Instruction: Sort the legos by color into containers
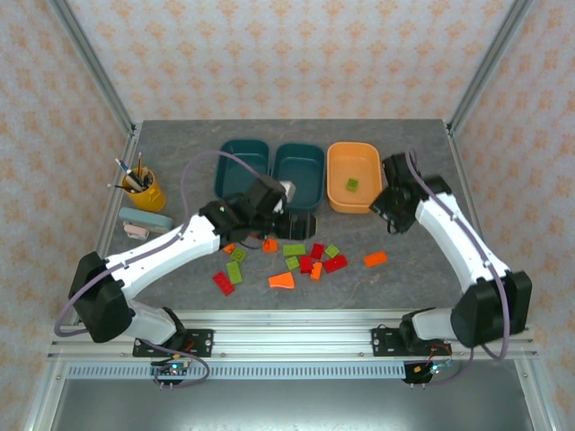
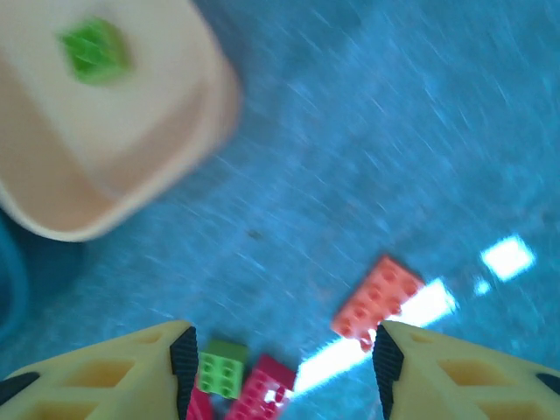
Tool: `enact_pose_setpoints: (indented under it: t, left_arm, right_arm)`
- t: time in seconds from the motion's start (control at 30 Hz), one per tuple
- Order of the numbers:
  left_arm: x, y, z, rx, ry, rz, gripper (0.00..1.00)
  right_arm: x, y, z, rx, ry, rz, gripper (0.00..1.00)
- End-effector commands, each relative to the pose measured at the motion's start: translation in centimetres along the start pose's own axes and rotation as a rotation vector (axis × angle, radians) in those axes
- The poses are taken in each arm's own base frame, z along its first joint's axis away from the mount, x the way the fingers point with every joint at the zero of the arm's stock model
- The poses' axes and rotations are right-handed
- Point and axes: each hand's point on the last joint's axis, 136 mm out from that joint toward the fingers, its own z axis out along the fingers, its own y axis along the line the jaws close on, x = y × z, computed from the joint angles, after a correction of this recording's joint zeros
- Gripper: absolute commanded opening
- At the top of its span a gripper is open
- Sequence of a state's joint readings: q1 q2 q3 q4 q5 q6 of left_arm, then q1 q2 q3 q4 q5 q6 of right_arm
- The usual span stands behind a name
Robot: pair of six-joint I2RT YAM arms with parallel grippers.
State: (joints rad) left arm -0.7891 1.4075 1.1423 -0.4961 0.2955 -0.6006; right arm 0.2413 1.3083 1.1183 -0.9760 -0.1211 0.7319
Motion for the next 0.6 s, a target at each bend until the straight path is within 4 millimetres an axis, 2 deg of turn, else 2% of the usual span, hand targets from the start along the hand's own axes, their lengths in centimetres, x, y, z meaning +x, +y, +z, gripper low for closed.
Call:
enact_pose_setpoints:
  t: [0.0, 0.07, 0.2, 0.33, 0.57]
  left_arm:
    - [2.1, -0.1, 0.3, 0.009, 0.015, 0.041, 0.97]
    - [2.9, -0.4, 0.6, 0.019, 0.019, 0.044, 0.97]
    - [3.7, -0.6, 0.9, 0.007, 0.03, 0.057, 0.97]
    - [3.5, -0.9, 0.6, 0.009, 0.013, 0.064, 0.97]
    - [3.4, -0.8, 0.0, 0.006, -0.005, 0.052, 0.97]
  right_arm:
    - [3.0, -2.1, 2.7, 0.033, 0.08, 0.164, 0.58]
    - [4.3, -2.8, 4.1, 0.049, 0.123, 0.219, 0.58]
    - [5.6, -4.1, 6.4, 0.089, 0.165, 0.326, 0.58]
    - [6.1, -4.2, 8.1, 0.095, 0.193, 0.389, 0.58]
    - [6.3, -3.8, 9.9, 0.12, 0.24, 0.42, 0.58]
